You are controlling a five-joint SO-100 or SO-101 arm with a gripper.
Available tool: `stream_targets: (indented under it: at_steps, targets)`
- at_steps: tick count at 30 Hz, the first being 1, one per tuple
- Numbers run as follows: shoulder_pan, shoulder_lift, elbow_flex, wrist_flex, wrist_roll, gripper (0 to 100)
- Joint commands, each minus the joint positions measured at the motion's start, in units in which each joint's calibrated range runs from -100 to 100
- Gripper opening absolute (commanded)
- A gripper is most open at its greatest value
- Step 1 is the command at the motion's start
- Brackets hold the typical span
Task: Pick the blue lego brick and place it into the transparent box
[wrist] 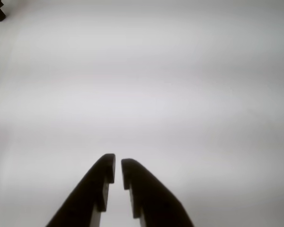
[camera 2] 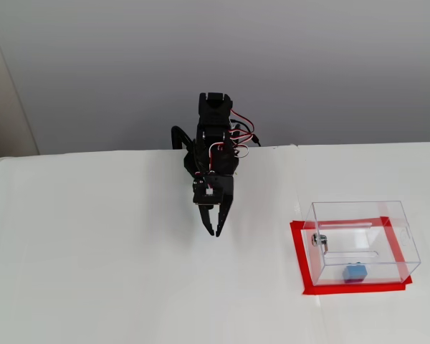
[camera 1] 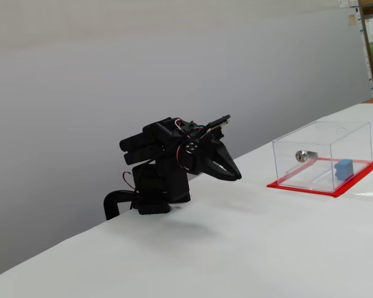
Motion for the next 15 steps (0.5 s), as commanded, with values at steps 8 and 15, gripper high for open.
stream_targets:
  at_steps: [8,15]
  targets:
    - [-0.2,-0.7,0.9,5.4,0.2,1]
    - [-3.5,-0.7,0.9,6.4,0.3,1]
